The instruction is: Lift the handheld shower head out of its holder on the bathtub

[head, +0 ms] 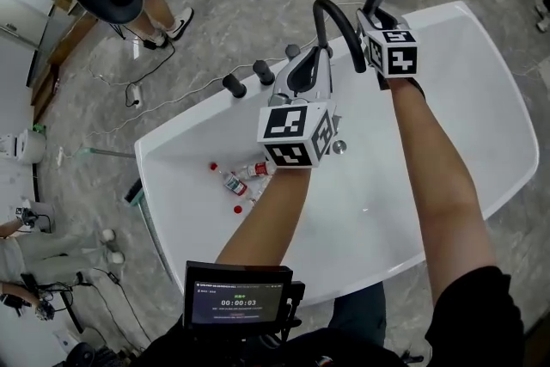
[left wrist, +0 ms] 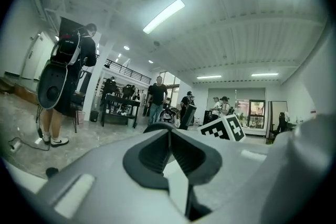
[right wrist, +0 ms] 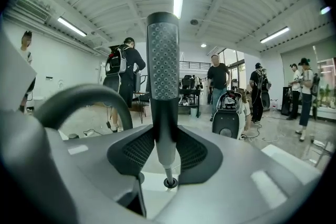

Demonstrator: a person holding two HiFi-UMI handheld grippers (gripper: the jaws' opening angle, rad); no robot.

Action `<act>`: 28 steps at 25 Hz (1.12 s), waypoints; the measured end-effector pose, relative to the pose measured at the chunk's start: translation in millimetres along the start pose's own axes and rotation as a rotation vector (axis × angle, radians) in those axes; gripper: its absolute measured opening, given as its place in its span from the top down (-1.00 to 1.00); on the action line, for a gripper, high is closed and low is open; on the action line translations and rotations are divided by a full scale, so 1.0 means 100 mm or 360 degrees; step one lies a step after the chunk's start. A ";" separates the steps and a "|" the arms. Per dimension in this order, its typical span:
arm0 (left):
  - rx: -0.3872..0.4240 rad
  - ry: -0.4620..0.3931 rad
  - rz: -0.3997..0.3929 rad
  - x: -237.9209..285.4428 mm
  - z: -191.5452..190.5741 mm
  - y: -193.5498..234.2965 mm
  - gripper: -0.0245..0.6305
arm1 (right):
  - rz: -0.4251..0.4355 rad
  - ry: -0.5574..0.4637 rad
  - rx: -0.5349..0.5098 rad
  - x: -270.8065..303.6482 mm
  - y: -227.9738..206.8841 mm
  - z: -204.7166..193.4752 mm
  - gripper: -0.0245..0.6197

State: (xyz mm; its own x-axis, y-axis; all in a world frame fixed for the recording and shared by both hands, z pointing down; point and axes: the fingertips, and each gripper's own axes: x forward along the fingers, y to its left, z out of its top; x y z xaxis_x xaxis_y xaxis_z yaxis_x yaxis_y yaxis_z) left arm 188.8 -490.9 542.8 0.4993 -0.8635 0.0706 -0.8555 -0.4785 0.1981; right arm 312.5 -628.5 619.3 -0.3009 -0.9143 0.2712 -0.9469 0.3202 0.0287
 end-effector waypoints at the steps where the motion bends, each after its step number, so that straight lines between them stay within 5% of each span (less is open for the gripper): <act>1: 0.0002 0.0000 -0.0011 -0.06 0.11 -0.05 0.89 | -0.0007 -0.0004 -0.0003 -0.10 0.01 0.12 0.45; 11: 0.0004 -0.0029 -0.0143 -0.52 0.99 -0.46 0.89 | -0.0093 -0.0046 0.0011 -1.11 0.29 0.97 0.45; 20: 0.0071 0.0121 -0.0223 -0.41 1.17 -0.63 0.89 | -0.0191 -0.0089 0.0031 -1.98 0.51 1.46 0.45; 28: 0.0105 0.0095 -0.0370 -0.97 1.82 -0.91 0.89 | -0.0266 -0.0290 -0.0044 -2.97 1.13 2.39 0.45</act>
State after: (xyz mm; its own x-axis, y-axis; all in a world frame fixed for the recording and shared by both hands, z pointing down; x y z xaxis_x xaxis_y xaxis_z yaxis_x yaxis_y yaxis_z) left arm 193.2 -393.2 340.3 0.6891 -0.7192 0.0888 -0.7230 -0.6741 0.1514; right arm 267.4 -380.1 312.3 -0.1580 -0.9840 0.0826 -0.9826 0.1650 0.0858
